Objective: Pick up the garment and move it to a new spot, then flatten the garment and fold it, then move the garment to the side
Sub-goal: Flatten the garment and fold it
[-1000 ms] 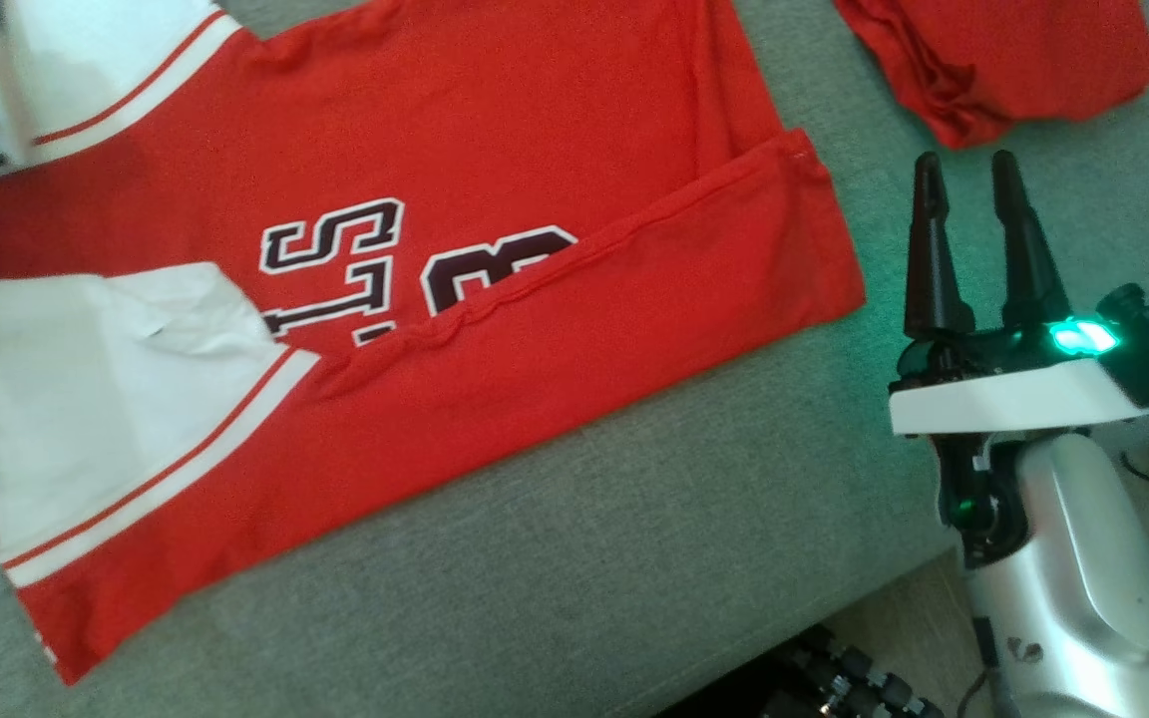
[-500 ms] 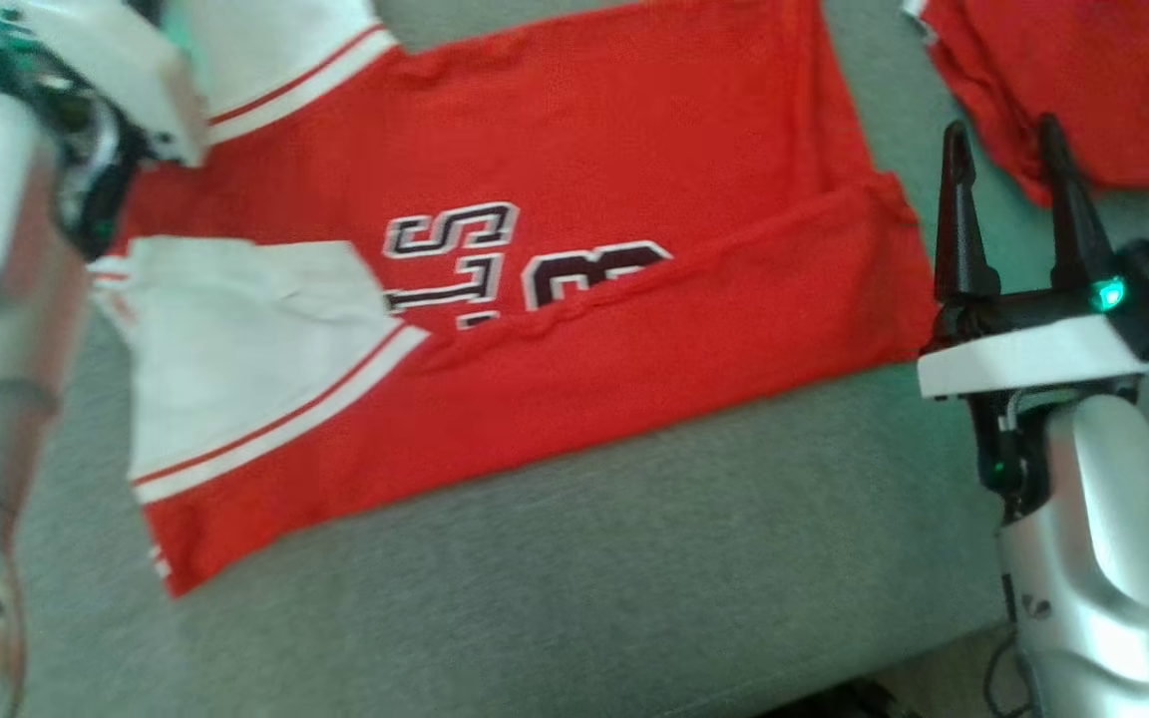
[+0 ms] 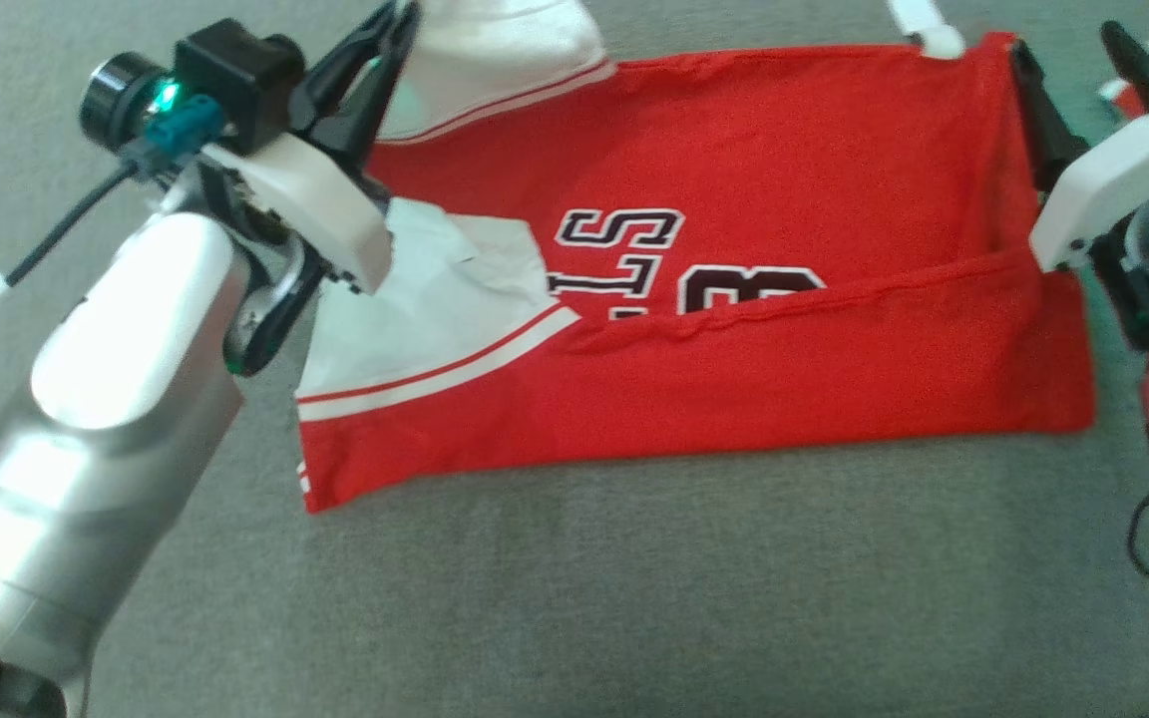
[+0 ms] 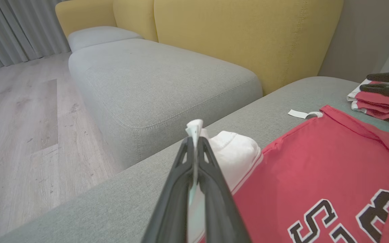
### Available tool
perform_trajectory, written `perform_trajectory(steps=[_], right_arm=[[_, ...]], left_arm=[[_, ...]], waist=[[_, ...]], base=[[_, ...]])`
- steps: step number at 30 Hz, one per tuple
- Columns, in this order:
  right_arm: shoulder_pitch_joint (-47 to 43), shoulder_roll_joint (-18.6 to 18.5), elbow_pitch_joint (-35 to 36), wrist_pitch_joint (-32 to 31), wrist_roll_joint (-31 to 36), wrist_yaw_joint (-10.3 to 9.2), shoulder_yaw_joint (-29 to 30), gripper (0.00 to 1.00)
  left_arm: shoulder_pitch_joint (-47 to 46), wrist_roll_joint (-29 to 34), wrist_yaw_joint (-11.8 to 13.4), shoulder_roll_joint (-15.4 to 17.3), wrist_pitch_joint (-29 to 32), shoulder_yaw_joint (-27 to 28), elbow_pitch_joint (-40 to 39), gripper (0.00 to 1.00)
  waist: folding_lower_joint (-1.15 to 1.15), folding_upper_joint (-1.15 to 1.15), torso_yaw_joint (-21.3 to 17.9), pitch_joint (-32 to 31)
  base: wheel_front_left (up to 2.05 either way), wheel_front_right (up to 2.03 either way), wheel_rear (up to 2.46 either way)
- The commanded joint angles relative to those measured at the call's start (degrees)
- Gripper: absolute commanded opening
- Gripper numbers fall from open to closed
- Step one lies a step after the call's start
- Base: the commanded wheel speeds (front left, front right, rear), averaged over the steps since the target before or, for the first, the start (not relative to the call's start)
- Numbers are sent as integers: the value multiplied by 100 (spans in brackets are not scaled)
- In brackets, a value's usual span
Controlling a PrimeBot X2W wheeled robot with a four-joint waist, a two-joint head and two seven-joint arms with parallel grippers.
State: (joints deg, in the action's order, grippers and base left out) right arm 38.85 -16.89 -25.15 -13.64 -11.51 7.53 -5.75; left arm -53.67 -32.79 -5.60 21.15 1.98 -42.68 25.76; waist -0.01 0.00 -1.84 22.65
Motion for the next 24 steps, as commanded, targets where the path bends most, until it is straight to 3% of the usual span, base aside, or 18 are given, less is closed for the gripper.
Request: perform_trajectory(steps=[1,9,18,19,20,21,24], right_arm=[[268,-200,-221,-139,-67,-4,-153,100],[921,-474,-1392,-137,-240,-4,-278,100],[1364,-509,-2368,138,-473,-4,-616,100],[1396,-516,-2450,134,-505,-4,-684,91],[1428,-521,-2511,134,-545,-4,-761,22],[1463,-531,-2562,151,-594,-4,-831,0],[1603,-558,-2639,342,-804,-4,-914,0]], left_arm=[[-107,23,81,238,89,154,-447,0],[-34,-7,185,243,319,71,-1108,0],[-51,-1,279,322,410,62,-1322,0],[-61,-4,283,331,414,67,-1322,0],[-71,-8,290,338,420,72,-1319,0],[-84,-12,296,348,425,81,-1309,0],[-124,-14,338,388,396,132,-1239,0]], waist=[[1,0,189,167],[1,0,399,445],[1,0,449,635],[1,0,445,647],[1,0,438,656],[1,0,428,663],[1,0,379,640]], base=[[0,0,0],[0,0,0],[0,0,0],[0,0,0],[0,0,0],[0,0,0],[0,0,0]])
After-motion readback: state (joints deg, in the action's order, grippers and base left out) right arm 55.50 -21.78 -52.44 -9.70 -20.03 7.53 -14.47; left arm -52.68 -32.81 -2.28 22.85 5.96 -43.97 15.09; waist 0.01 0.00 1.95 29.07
